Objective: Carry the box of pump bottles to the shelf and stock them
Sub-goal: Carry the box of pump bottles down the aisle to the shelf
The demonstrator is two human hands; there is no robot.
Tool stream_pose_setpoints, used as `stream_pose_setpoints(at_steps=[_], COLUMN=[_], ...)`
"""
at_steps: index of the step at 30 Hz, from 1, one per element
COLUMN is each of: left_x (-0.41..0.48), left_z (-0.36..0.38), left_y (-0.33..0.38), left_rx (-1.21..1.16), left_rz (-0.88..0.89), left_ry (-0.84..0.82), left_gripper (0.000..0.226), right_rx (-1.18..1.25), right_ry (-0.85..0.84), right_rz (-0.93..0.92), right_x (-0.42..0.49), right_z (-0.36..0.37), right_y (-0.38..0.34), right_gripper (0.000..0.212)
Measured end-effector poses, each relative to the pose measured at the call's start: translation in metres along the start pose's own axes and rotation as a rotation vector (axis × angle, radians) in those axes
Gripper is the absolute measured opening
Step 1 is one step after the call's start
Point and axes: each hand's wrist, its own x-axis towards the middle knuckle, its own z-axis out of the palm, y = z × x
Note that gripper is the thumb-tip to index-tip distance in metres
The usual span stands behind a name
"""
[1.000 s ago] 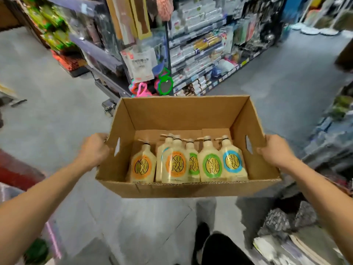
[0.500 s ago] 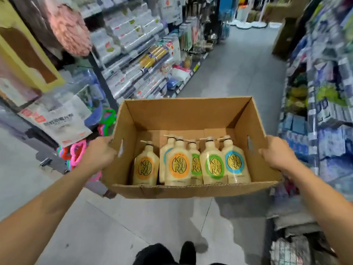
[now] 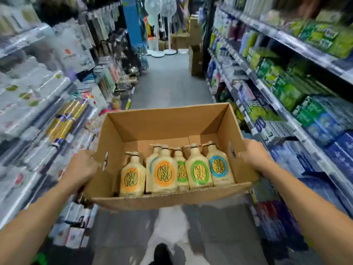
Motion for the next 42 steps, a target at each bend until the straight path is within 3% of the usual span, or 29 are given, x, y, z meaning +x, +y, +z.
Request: stream_pose_setpoints(at_steps=[4, 8, 14, 23, 32, 37, 42], left_x=[0.114, 0.225, 0.367, 0.591, 0.753, 0.861, 0.89], left_z=[0.0, 0.005, 0.038, 0.089, 0.152, 0.226, 0.271], left_y=[0.04, 0.072, 0.127, 0.188, 0.283, 0.344, 0.386], left_rx=[-0.006, 0.023, 0.048, 0.097, 0.224, 0.223, 0.289], left_rz=[0.067, 0.16, 0.314, 0.313, 0.493, 0.639, 0.753], left_ry=[-0.072, -0.155, -0.23, -0.381, -0.48, -0.648, -0.64], left_gripper=[0.028, 0.002, 0.025, 0.017, 0.018, 0.024, 0.033], right_rx=[0.056, 0.09, 0.137, 0.158, 0.234, 0.28, 0.274], right_ry=[0.069, 0.13, 0.148, 0.171, 0.241, 0.321, 0.372], right_rz=[0.094, 0.225, 0.338, 0.492, 0.73, 0.92, 1.056], right_x=[0.056, 0.107, 0.208, 0.366, 0.477, 0.534, 0.555], right_z=[0.005, 0.011, 0.023, 0.03, 0.056, 0.096, 0.118], right_y=[-0.018, -0.032, -0.052, -0.082, -0.106, -0.126, -0.135], right_gripper=[0.017, 0.011, 0.005, 0.007, 0.008, 0.018, 0.021])
